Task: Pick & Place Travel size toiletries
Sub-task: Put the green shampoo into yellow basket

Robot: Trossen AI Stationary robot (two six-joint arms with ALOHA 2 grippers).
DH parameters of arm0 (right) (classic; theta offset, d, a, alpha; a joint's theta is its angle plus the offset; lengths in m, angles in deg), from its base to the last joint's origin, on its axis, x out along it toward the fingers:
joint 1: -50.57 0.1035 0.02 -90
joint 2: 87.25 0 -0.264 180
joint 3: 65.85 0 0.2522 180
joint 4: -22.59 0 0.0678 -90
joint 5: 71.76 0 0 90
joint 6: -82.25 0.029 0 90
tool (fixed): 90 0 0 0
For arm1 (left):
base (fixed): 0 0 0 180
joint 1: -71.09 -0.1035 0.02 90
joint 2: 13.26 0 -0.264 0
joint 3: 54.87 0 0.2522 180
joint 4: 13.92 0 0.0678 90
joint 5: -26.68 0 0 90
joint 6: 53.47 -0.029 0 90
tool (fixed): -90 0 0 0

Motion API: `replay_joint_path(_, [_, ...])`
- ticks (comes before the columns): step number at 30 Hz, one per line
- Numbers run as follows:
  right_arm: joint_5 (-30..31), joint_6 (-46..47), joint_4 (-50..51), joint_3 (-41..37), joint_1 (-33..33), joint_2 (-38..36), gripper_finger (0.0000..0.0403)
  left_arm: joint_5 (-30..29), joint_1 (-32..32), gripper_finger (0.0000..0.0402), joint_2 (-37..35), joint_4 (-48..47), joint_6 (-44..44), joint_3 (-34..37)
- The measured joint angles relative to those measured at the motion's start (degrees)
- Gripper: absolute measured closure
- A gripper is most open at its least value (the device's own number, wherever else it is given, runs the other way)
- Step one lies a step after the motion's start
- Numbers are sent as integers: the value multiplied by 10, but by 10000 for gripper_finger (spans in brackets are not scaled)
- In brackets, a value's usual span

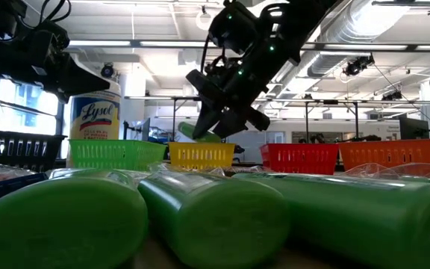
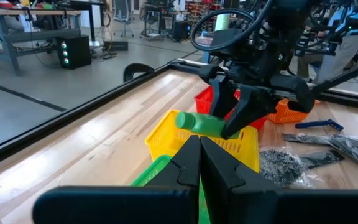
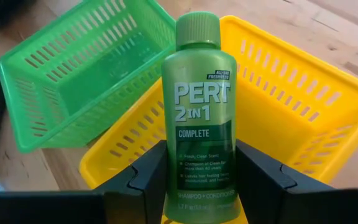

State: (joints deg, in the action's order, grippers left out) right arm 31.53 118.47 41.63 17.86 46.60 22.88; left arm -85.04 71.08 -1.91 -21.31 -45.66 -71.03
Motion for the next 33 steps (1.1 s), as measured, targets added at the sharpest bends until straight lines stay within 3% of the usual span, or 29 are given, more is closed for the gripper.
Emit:
replay_joint_path(19, [-2, -4, 1, 0, -16, 0, 248, 0, 0, 400, 0, 0, -4, 0])
replay_joint_path(25, [-40, -4, -1, 0, -21, 13, 248, 0, 0, 400, 0, -1, -4, 0])
replay_joint_path(33, [-40, -5, -17, 0, -22, 21, 248, -7, 0, 400, 0, -3, -4, 0])
